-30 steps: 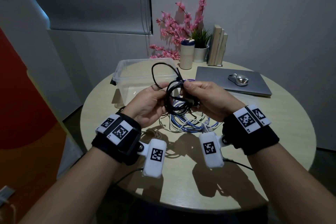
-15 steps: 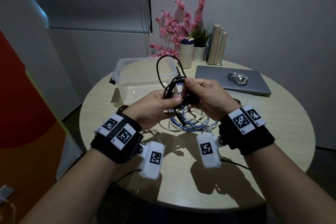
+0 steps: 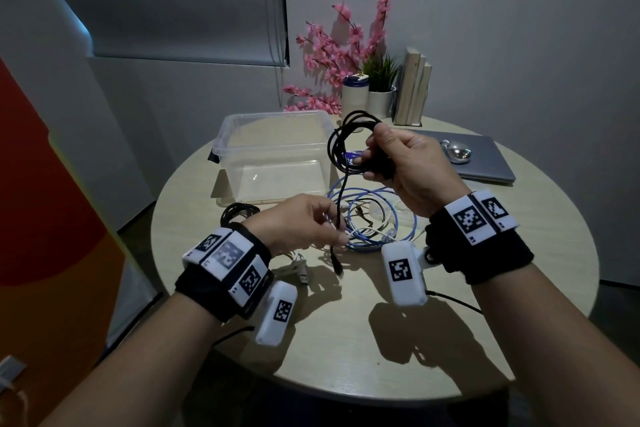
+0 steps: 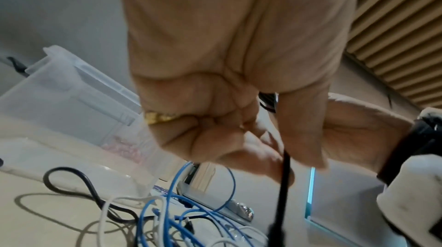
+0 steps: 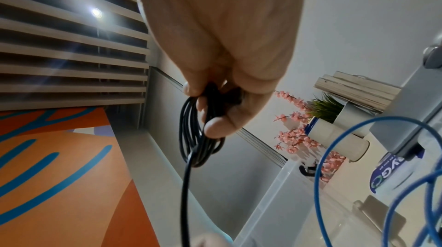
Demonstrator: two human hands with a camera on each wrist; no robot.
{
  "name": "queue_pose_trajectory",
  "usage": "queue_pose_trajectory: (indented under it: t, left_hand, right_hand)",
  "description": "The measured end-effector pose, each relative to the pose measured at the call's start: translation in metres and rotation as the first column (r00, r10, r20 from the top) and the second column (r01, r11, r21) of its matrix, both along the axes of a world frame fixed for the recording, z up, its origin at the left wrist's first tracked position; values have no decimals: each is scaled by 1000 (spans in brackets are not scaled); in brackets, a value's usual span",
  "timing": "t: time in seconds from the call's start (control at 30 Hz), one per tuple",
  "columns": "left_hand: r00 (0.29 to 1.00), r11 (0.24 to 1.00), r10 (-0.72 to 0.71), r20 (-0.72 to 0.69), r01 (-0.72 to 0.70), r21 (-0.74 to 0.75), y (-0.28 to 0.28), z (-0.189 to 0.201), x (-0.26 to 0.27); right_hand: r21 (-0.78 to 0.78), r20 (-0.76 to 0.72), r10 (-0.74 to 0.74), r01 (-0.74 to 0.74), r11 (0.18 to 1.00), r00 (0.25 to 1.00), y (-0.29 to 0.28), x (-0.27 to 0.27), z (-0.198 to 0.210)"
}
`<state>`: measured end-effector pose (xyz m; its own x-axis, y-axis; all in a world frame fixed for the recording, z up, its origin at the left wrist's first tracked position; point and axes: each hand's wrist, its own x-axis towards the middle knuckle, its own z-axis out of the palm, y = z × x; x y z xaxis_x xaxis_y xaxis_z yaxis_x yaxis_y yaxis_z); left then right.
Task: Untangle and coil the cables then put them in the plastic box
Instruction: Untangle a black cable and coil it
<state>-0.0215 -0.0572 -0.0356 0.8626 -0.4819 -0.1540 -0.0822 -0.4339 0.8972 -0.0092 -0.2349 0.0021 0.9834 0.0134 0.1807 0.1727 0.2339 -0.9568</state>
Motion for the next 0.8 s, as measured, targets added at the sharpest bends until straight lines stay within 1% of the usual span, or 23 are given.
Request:
queue_pose_trajectory:
  t: [0.07,0.13,0.17,0.23,0.3,0.37,0.43,0.47,0.5,0.57,0.6,0.63,0.67,0.8]
  left_hand:
    - [999,995,26,36,-22,-102,-2,6,-3]
    - [1000,976,26,15,-22,-217,-5,9,-4]
    - [1000,970,12,-9,-13,-243,-5,10,-5]
    - [998,974,-13,-67,-3,-228,-4,9,-4]
    - [992,982,3,-126,-27,-188,0,8,-2]
    - [985,980,87,-148,-112,-167,5,7,1]
    - [968,950,213,-135,-237,-204,10,6,5]
    - [949,916,288,-129,-312,-252,12,5,8]
    - [921,864,366,-134,-389,-320,15,5,10]
    - [861,717,477,-175,-496,-489,19,7,16]
    - [843,647,501,-195,-515,-563,20,10,19]
    - [834,593,511,-210,-518,-616,20,13,21]
    - [832,556,510,-220,-513,-654,20,17,22]
    - [836,439,458,-302,-509,-740,16,26,23]
  right_hand:
    - [-26,0,13,-13,1000,1000,0,0,-1]
    - [-40,-5,22,-23,999,1000,1,-1,-1]
    - [-40,-8,27,-27,999,1000,1,-1,-2]
    - [-25,-11,47,-47,999,999,0,-2,-1]
    - [-11,-13,76,-76,997,997,-2,-3,1]
    - [3,-8,86,-86,996,996,-2,-3,2]
    - [21,-4,78,-78,997,997,-3,-3,3]
    - [30,-3,71,-71,997,997,-3,-4,3]
    - [39,-5,65,-64,997,998,-4,-4,4]
    - [44,-20,72,-71,997,997,-6,-4,4]
    - [37,-30,82,-81,996,996,-6,-5,4]
    - [25,-38,93,-92,995,995,-6,-5,3]
    - [15,-47,102,-102,995,994,-5,-6,2]
    - [27,-74,117,-115,993,990,-1,-6,1]
